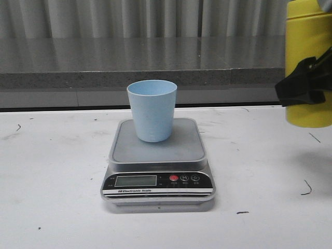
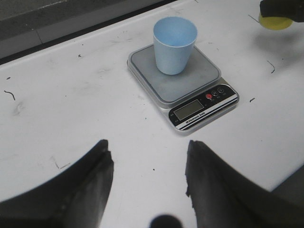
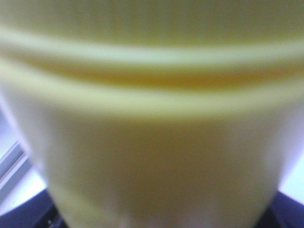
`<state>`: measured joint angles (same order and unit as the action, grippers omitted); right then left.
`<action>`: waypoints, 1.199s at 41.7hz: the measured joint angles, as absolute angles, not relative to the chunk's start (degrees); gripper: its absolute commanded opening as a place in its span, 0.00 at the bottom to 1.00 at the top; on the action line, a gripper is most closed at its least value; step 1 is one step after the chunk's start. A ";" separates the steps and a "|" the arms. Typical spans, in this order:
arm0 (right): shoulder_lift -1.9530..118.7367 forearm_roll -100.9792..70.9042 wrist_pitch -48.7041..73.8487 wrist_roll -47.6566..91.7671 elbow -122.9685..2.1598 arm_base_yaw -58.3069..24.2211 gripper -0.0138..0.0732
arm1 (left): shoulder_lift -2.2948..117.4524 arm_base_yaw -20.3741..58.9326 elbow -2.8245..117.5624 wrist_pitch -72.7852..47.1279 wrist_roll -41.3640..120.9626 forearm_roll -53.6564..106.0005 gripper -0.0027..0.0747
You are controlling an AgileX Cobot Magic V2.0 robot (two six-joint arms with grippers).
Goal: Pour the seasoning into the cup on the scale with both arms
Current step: 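Turn the yellow bottle upright and lower it back to its spot, then open the right gripper and withdraw it from the bottle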
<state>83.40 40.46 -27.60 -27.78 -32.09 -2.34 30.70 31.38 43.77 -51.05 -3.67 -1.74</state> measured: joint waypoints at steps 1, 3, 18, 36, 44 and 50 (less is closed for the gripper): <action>84.25 40.46 -28.49 -26.63 -32.09 -2.10 0.57 | 30.70 31.38 43.77 -51.05 -3.67 -1.74 0.49; 86.17 39.88 -30.65 -25.02 -32.09 -1.83 0.57 | 30.70 31.38 43.77 -51.05 -3.67 -1.74 0.49; 98.03 29.33 -45.24 -10.85 -32.09 -1.38 0.57 | 30.70 31.38 43.77 -51.05 -3.67 -1.74 0.49; 107.53 20.38 -58.20 -4.35 -32.33 -1.20 0.58 | 30.70 31.38 43.77 -51.05 -3.67 -1.74 0.49; 111.08 19.18 -62.20 0.00 -32.42 -1.20 0.59 | 30.70 31.38 43.77 -51.05 -3.67 -1.74 0.49; 112.24 18.83 -63.65 0.00 -32.56 -1.20 0.72 | 30.70 31.38 43.77 -51.05 -3.67 -1.74 0.49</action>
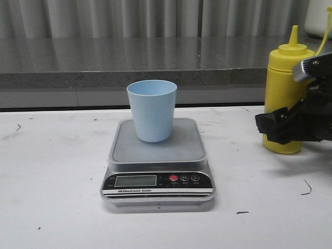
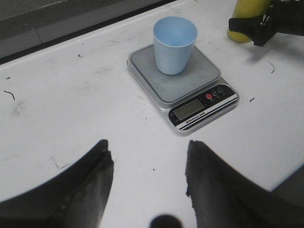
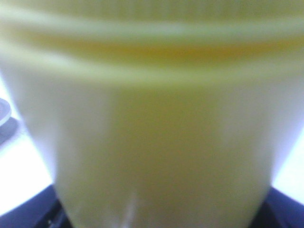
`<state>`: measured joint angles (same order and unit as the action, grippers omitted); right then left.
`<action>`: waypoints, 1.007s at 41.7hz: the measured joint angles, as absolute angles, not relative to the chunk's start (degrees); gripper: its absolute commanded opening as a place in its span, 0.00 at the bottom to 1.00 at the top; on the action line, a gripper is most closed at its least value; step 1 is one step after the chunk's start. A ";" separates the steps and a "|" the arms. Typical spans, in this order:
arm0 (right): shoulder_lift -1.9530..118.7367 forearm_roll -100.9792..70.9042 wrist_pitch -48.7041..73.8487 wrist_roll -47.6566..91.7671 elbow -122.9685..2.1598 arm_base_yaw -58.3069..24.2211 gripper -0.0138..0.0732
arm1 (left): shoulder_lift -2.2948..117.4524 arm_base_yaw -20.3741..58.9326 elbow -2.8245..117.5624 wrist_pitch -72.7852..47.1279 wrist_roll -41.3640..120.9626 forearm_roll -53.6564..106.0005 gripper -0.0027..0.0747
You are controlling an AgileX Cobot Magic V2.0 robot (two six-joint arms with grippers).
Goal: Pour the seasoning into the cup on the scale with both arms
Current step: 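Open the right gripper and withdraw it from the bottle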
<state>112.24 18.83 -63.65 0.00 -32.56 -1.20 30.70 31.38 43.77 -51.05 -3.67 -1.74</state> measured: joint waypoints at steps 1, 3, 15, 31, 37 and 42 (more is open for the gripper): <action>112.24 18.83 -63.65 0.00 -32.56 -1.20 0.75 | 30.70 31.38 43.77 -51.05 -3.67 -1.74 0.49; 112.24 18.83 -63.65 0.00 -32.56 -1.20 0.81 | 30.70 31.38 43.77 -51.05 -3.67 -1.74 0.49; 112.24 16.83 -64.60 -1.86 -32.12 -1.20 0.92 | 30.70 31.38 43.77 -51.05 -3.67 -1.74 0.49; 104.91 13.61 -63.94 -2.98 -21.39 -1.20 0.92 | 30.70 31.38 43.77 -51.05 -3.67 -1.74 0.49; 97.77 13.63 -56.16 -5.75 -18.20 -1.20 0.92 | 30.70 31.38 43.77 -51.05 -3.67 -1.74 0.49; 90.23 14.54 -41.70 -9.29 -18.00 -1.20 0.92 | 30.70 31.38 43.77 -51.05 -3.67 -1.74 0.49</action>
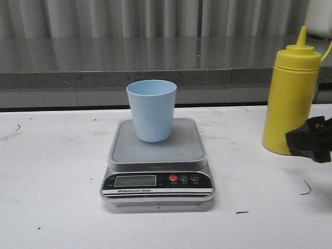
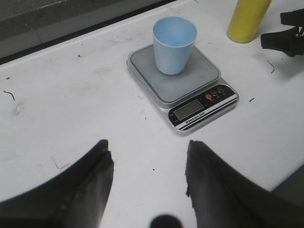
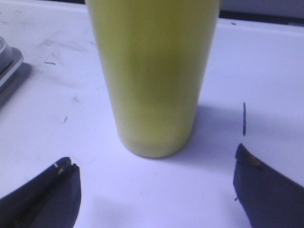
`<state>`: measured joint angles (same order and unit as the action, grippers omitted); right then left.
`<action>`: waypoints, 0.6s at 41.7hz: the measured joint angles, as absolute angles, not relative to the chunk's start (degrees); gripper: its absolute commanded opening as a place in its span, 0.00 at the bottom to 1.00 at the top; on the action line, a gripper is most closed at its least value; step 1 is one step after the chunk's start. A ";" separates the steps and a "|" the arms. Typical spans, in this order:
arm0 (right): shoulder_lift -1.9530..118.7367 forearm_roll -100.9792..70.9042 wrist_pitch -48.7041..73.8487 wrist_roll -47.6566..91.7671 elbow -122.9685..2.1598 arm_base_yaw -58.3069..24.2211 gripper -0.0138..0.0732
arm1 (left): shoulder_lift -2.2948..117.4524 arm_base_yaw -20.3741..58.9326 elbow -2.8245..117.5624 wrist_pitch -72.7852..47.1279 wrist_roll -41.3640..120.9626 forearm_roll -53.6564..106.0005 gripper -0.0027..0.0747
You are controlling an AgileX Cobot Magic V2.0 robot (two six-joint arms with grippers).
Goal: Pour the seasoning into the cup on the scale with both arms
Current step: 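Open the right gripper and withdraw it from the bottle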
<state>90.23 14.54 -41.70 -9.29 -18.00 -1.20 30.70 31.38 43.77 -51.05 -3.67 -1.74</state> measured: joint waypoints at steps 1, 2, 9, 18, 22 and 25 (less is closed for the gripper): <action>88.82 14.83 -39.21 -10.01 -18.00 -1.20 0.92 | 30.70 31.38 43.77 -51.05 -3.67 -1.74 0.49; 87.44 14.94 -36.79 -10.83 -18.00 -1.30 0.92 | 30.70 31.38 43.77 -51.05 -3.67 -1.74 0.49; 76.98 16.78 -19.53 -17.03 -19.01 -3.10 0.92 | 30.70 31.38 43.77 -51.05 -3.67 -1.74 0.49; 66.09 17.34 5.25 -20.95 -25.16 -9.36 0.92 | 30.70 31.38 43.77 -51.05 -3.67 -1.74 0.49; 62.15 17.34 17.77 -20.93 -28.73 -12.50 0.92 | 30.70 31.38 43.77 -51.05 -3.67 -1.74 0.49; 58.81 17.21 27.13 -20.12 -31.97 -15.02 0.92 | 30.70 31.38 43.77 -51.05 -3.67 -1.74 0.49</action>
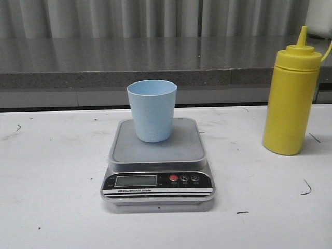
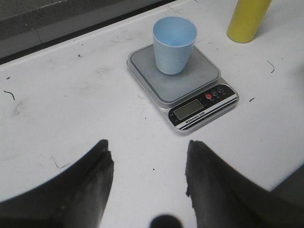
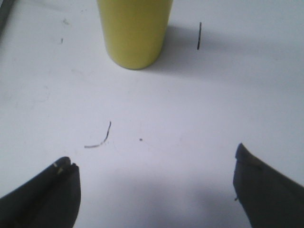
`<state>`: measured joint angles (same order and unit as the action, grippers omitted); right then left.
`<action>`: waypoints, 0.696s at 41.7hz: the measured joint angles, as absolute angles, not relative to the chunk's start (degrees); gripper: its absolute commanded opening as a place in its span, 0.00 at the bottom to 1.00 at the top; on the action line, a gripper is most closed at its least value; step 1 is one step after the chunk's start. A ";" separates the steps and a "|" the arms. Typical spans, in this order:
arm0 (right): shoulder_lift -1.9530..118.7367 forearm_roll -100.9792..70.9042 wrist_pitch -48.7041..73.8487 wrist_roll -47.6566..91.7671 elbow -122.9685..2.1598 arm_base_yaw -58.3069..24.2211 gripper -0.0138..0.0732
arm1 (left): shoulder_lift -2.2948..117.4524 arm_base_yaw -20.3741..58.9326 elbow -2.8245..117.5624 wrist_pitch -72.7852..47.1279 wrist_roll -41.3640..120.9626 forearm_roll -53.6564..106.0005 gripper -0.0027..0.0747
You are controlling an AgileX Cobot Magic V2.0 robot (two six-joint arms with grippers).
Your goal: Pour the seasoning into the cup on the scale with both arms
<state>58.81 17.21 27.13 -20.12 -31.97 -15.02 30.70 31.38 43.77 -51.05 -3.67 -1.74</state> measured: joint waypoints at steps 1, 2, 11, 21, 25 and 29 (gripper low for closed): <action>58.00 16.85 30.24 -19.57 -32.75 -15.89 0.92 | 30.70 31.38 43.77 -51.05 -3.67 -1.74 0.49; 57.21 16.54 32.46 -18.91 -33.50 -16.54 0.92 | 30.70 31.38 43.77 -51.05 -3.67 -1.74 0.49; 48.85 10.05 46.68 -11.08 -39.75 -20.27 0.92 | 30.70 31.38 43.77 -51.05 -3.67 -1.74 0.49; 37.39 5.28 50.62 -7.89 -41.79 -20.25 0.92 | 30.70 31.38 43.77 -51.05 -3.67 -1.74 0.49; 33.42 5.79 52.04 -7.76 -41.79 -20.25 0.92 | 30.70 31.38 43.77 -51.05 -3.67 -1.74 0.49; 30.35 6.58 53.31 -7.76 -41.79 -20.25 0.92 | 30.70 31.38 43.77 -51.05 -3.67 -1.74 0.49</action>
